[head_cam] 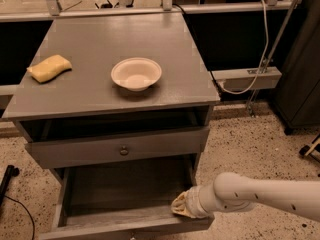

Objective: Open middle drawer

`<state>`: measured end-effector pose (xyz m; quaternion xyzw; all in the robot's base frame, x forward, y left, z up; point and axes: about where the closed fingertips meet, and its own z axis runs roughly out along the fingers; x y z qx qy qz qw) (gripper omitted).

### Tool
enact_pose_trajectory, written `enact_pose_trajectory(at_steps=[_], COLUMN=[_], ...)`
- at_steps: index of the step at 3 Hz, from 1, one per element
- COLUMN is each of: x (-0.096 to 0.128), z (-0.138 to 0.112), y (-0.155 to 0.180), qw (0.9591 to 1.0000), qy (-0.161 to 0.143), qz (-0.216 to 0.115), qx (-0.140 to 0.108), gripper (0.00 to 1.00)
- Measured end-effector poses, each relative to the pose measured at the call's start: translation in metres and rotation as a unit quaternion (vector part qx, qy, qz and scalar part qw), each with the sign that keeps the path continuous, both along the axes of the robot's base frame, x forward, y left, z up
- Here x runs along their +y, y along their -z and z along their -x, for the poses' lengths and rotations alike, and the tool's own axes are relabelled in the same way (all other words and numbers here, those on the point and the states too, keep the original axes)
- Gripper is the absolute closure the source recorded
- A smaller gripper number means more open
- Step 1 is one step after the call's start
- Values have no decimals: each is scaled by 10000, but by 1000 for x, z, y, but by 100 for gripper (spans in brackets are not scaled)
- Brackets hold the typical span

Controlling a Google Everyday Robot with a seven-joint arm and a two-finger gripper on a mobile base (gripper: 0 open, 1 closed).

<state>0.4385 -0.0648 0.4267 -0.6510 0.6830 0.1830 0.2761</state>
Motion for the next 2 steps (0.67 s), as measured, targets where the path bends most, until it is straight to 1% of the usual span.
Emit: enact_pose_trajectory(at_steps=[1, 2], x=[-4, -13], z=[-7, -19], y=[-9, -32], qw=[9997, 9977], qy=[75, 227], qz=[-27, -20], qx=[-222, -636], gripper=[100, 100])
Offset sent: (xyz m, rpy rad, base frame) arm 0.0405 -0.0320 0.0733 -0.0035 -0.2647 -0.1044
